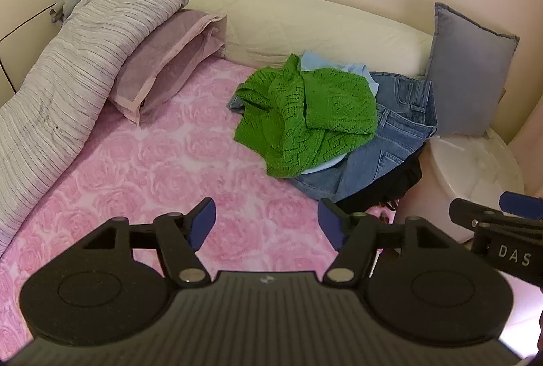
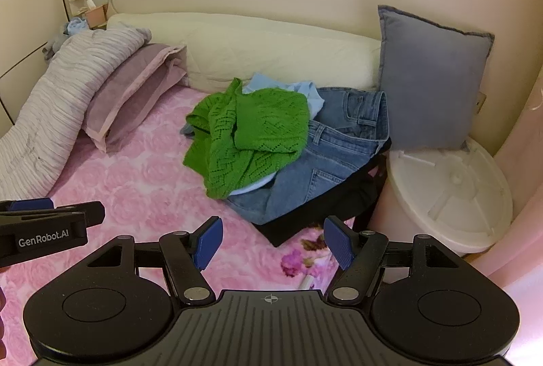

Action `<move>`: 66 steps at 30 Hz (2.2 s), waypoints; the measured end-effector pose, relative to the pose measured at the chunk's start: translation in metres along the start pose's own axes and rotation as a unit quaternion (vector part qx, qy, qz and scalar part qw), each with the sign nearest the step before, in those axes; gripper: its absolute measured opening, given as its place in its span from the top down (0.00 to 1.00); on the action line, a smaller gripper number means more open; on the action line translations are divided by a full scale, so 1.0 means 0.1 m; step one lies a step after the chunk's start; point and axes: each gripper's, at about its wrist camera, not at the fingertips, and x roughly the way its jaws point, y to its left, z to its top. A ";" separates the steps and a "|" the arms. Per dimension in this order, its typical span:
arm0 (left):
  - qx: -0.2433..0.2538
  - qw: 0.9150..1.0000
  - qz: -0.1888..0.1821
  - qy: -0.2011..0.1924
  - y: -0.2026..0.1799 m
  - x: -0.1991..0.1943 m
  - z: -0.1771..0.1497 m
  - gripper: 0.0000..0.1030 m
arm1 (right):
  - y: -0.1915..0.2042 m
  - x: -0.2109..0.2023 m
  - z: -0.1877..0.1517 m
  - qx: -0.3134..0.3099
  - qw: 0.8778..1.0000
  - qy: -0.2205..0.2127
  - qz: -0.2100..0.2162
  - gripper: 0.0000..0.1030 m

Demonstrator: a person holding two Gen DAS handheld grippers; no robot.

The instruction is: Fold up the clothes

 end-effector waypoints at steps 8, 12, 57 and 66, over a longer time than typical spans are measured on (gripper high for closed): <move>-0.003 1.000 -0.012 -0.004 0.12 -0.01 -0.09 0.36 | -0.01 -0.01 -0.03 0.000 1.000 -0.002 0.006 0.32; 0.003 1.000 -0.007 -0.003 0.07 -0.08 -0.10 0.35 | -0.10 -0.04 -0.06 0.004 1.000 0.001 0.005 0.32; 0.003 1.000 -0.013 0.002 0.16 -0.03 -0.14 0.35 | 0.01 0.02 -0.12 0.014 1.000 0.013 -0.015 0.32; 0.001 1.000 -0.012 0.002 0.17 -0.02 -0.13 0.35 | 0.06 0.02 -0.12 0.013 1.000 0.012 -0.016 0.32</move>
